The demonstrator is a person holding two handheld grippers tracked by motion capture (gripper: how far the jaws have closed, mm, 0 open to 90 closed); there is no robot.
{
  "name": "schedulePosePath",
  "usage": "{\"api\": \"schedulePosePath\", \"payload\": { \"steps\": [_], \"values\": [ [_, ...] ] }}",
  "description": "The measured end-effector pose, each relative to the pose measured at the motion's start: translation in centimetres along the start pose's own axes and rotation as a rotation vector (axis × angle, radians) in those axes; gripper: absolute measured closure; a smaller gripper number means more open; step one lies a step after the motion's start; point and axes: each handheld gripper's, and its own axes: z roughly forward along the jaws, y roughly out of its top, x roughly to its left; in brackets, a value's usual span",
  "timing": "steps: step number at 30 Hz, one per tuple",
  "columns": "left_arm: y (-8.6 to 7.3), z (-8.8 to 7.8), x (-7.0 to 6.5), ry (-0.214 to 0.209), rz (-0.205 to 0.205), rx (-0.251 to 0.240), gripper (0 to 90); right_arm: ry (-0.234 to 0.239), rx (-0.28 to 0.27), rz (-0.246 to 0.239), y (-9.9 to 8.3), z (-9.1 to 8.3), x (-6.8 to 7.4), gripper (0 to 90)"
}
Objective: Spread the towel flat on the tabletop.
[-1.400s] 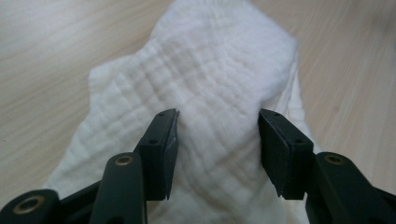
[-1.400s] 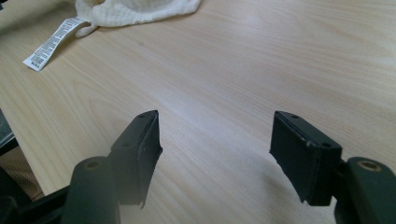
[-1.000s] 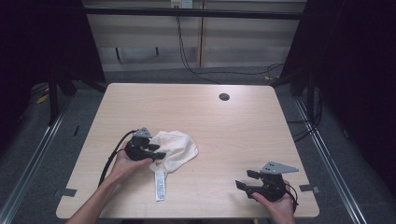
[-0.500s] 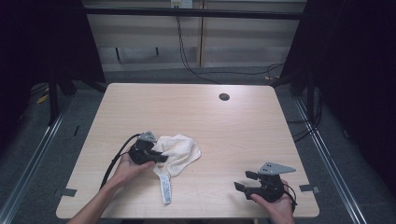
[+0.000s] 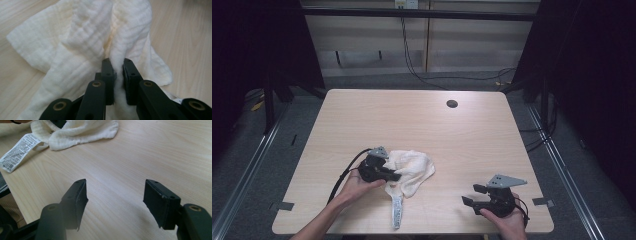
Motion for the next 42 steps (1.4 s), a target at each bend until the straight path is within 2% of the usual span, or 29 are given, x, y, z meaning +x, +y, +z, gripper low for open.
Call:
{"api": "schedulePosePath", "payload": {
  "steps": [5,7,8,11,15,17,19,20,23,25,26,27,28,29,30,32,34,36,39,42],
  "values": [
    [0.3,0.4,-1.1,-0.04,0.014,-0.012,81.5,0.002,0.002,-0.011,0.0,0.0,0.0,35.2],
    [0.5,0.6,-1.4,-0.039,0.028,-0.001,81.5,0.004,0.003,-0.011,0.0,0.0,0.0,35.3],
    [0.5,0.7,-1.6,-0.058,0.029,-0.01,81.5,0.002,0.003,-0.013,0.0,0.0,0.0,35.2],
    [0.8,0.5,-2.2,-0.07,0.039,-0.017,81.7,0.011,0.0,-0.013,0.0,0.0,0.0,35.0],
    [1.2,0.4,-2.9,-0.111,0.035,-0.036,81.7,0.015,0.002,-0.02,0.0,0.0,0.1,35.0],
    [1.3,0.4,-3.2,-0.152,0.017,-0.051,81.7,0.014,0.004,-0.023,0.0,0.1,0.1,35.1],
    [1.5,0.3,-3.7,-0.155,0.029,-0.049,81.7,0.017,0.006,-0.021,0.0,0.1,0.2,35.1],
    [1.5,0.4,-3.9,-0.17,0.022,-0.056,81.7,0.018,0.005,-0.021,0.0,0.1,0.2,35.1],
    [1.4,0.8,-4.5,-0.137,0.044,-0.022,81.2,0.023,-0.001,-0.021,0.0,0.0,0.1,35.2],
    [1.1,1.5,-4.3,-0.141,0.026,0.0,79.8,0.034,-0.005,-0.023,0.0,0.1,0.2,35.3],
    [0.8,2.0,-4.4,-0.098,0.049,0.036,77.8,0.041,-0.003,-0.028,0.1,0.2,0.3,35.8],
    [0.7,2.3,-4.5,-0.086,0.057,0.049,74.7,0.041,0.005,-0.045,0.1,0.4,0.4,36.0],
    [0.5,2.5,-4.4,-0.112,0.043,0.019,73.9,0.045,0.011,-0.059,0.2,0.6,0.5,37.0],
    [0.7,2.4,-4.4,-0.098,0.037,0.038,71.7,0.053,0.017,-0.073,0.3,0.7,0.7,37.8],
    [0.6,2.4,-4.5,-0.118,0.034,0.016,67.5,0.062,0.017,-0.078,0.4,0.9,0.9,38.2],
    [0.8,2.1,-4.7,-0.112,0.048,0.024,55.6,0.085,0.02,-0.099,0.7,1.0,1.5,41.4],
    [0.9,1.7,-5.0,-0.098,0.061,0.023,48.8,0.116,0.023,-0.104,1.0,1.2,2.0,47.2],
    [1.1,1.0,-5.0,-0.103,0.045,0.002,41.0,0.139,0.042,-0.126,1.2,1.7,2.6,54.1],
    [1.0,-0.9,-5.2,-0.076,0.055,-0.013,36.2,0.169,0.069,-0.156,1.8,2.8,3.4,60.1],
    [0.4,-3.4,-5.0,-0.052,0.033,-0.07,34.4,0.205,0.083,-0.197,3.0,4.1,4.6,64.4]
  ]
}}
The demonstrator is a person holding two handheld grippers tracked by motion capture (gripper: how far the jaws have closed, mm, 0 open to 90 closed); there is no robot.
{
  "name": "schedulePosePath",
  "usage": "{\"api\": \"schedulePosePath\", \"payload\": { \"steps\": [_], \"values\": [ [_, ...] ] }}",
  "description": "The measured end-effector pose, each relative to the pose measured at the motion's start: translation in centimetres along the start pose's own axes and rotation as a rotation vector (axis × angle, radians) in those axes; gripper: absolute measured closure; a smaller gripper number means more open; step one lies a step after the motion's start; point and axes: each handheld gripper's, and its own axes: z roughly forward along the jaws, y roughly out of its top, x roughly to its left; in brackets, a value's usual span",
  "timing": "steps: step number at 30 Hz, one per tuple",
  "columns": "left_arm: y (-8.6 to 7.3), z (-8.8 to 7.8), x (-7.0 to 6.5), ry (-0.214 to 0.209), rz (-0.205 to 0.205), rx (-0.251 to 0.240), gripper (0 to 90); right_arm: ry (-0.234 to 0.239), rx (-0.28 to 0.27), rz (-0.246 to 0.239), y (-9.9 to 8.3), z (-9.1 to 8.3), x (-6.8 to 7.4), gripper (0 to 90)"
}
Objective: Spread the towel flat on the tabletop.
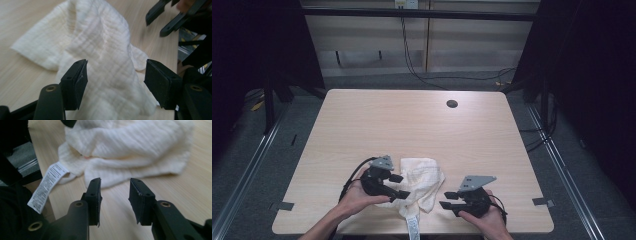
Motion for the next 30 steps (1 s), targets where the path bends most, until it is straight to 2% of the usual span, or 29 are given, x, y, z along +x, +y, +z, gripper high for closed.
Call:
{"api": "schedulePosePath", "payload": {
  "steps": [4,5,7,9,10,12,14,17,21,24,26,27,29,30],
  "values": [
    [-1.3,-2.6,0.7,0.048,-0.041,-0.042,37.6,0.041,0.04,-0.055,1.3,1.5,1.2,68.8],
    [-1.8,-3.0,0.8,0.045,-0.048,-0.05,40.8,0.05,0.044,-0.054,1.3,1.8,1.4,69.5],
    [-2.8,-3.5,0.7,0.042,-0.042,-0.047,50.6,0.052,0.046,-0.062,1.2,2.6,1.5,69.1],
    [-3.8,-3.9,0.3,0.065,-0.048,-0.022,53.6,0.049,0.032,-0.058,0.9,3.3,1.4,64.4],
    [-4.2,-4.1,0.1,0.059,-0.041,-0.018,55.9,0.058,0.029,-0.056,0.9,3.5,1.4,63.4],
    [-5.1,-4.5,0.0,0.057,-0.04,-0.033,58.6,0.058,0.031,-0.078,0.9,3.6,1.4,62.3],
    [-5.8,-4.7,0.1,0.051,-0.052,-0.044,60.8,0.064,0.022,-0.068,0.8,3.6,1.5,61.6],
    [-6.4,-4.7,0.2,0.044,-0.064,-0.065,65.9,0.061,0.035,-0.09,0.5,3.9,1.7,61.5],
    [-6.7,-4.1,0.3,0.037,-0.037,-0.041,69.7,0.069,0.035,-0.092,0.7,4.3,1.8,59.5],
    [-6.7,-4.0,0.2,0.026,-0.025,-0.038,69.3,0.058,0.062,-0.111,0.6,4.7,1.8,61.8],
    [-6.7,-3.9,0.2,0.031,-0.025,-0.031,67.6,0.047,0.054,-0.116,0.4,4.8,1.9,63.6],
    [-6.8,-3.8,0.2,0.032,-0.025,-0.031,66.7,0.035,0.052,-0.123,0.4,4.8,2.0,65.5],
    [-6.9,-3.8,0.1,0.067,-0.006,-0.023,65.8,0.004,0.059,-0.131,0.4,4.7,2.2,74.1],
    [-6.9,-3.7,0.0,0.068,-0.006,-0.023,66.4,-0.008,0.061,-0.13,0.4,4.7,2.2,79.4]
  ]
}}
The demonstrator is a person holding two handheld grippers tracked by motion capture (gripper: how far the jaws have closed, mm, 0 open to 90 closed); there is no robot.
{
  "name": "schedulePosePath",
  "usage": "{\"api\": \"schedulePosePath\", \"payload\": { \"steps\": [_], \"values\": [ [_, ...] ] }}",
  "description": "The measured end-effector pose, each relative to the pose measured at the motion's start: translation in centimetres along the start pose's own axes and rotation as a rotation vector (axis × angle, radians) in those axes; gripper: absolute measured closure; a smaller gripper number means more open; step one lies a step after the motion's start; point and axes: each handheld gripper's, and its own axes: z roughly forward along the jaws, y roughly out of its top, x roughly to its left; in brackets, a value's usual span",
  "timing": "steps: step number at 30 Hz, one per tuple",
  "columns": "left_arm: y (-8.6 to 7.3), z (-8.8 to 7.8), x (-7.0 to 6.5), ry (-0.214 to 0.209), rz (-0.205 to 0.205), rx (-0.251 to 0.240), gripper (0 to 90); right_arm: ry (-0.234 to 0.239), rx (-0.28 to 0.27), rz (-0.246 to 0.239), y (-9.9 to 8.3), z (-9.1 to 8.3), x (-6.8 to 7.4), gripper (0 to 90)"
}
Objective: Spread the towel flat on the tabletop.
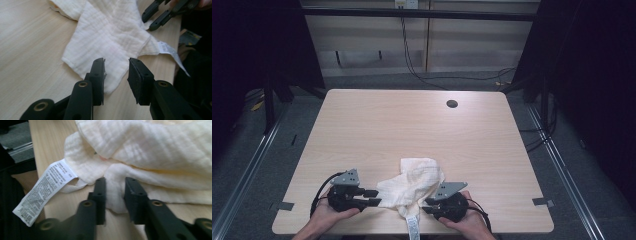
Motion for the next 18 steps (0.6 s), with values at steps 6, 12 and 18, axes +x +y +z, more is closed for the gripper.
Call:
{"api": "schedulePosePath", "payload": {
  "steps": [6,12,18],
  "values": [
    [0.0,1.0,-0.1,-0.014,0.036,0.047,67.6,0.018,-0.005,0.054,-0.1,-0.5,-0.5,87.3],
    [0.0,1.7,0.8,-0.01,0.048,0.077,62.4,0.007,-0.035,0.074,-0.2,-1.5,-1.1,87.2],
    [-0.2,1.9,0.8,-0.015,0.062,0.09,60.0,-0.016,-0.05,0.085,-0.5,-2.6,-1.8,85.4]
  ]
}}
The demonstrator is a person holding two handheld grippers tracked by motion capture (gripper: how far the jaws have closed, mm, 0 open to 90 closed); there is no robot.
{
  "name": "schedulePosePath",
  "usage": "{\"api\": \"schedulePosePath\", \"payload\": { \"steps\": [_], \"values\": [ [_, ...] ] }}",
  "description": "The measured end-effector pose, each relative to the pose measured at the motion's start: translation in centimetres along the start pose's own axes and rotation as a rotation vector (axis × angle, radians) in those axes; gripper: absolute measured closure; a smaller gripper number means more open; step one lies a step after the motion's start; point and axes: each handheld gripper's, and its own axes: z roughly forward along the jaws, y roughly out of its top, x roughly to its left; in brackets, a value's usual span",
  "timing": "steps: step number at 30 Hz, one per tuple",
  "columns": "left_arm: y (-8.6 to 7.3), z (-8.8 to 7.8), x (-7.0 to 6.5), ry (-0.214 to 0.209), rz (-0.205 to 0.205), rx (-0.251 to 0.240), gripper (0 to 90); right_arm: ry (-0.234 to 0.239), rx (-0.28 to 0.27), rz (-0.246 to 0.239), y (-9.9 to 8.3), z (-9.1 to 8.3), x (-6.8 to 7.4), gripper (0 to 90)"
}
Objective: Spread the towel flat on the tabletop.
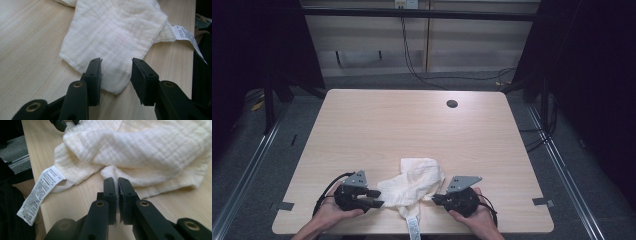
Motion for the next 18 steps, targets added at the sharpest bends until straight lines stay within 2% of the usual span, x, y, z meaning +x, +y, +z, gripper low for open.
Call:
{"api": "schedulePosePath", "payload": {
  "steps": [3,5,6,9,10,11,14,15,17,18],
  "values": [
    [-0.1,0.0,-0.1,-0.007,0.005,-0.005,56.5,-0.007,-0.011,0.007,0.0,-0.5,-0.3,85.8],
    [-0.2,0.0,-0.1,-0.023,0.016,-0.002,51.6,-0.018,-0.019,0.014,0.0,-0.9,-0.5,86.0],
    [-0.2,0.1,-0.1,-0.042,0.006,-0.011,49.9,-0.022,-0.025,0.018,0.0,-1.1,-0.6,86.0],
    [-0.2,0.3,-0.3,-0.039,0.026,-0.02,49.3,-0.033,-0.045,0.038,-0.1,-1.7,-1.0,85.8],
    [-0.2,0.3,-0.4,-0.028,0.039,-0.007,49.7,-0.035,-0.05,0.046,-0.2,-1.9,-1.1,85.8],
    [-0.2,0.4,-0.6,-0.026,0.041,-0.011,51.6,-0.039,-0.058,0.051,-0.2,-2.0,-1.1,85.7],
    [0.0,0.6,-1.3,-0.026,0.086,0.005,60.4,-0.051,-0.071,0.061,-0.3,-2.5,-1.2,85.5],
    [0.0,0.7,-1.6,-0.008,0.114,0.006,64.6,-0.051,-0.075,0.06,-0.3,-2.6,-1.2,85.6],
    [0.1,0.7,-1.8,-0.001,0.12,0.019,68.6,-0.049,-0.075,0.064,-0.4,-2.7,-1.2,85.5],
    [0.1,0.7,-2.1,0.034,0.148,0.022,72.2,-0.049,-0.077,0.067,-0.3,-2.7,-1.2,85.6]
  ]
}}
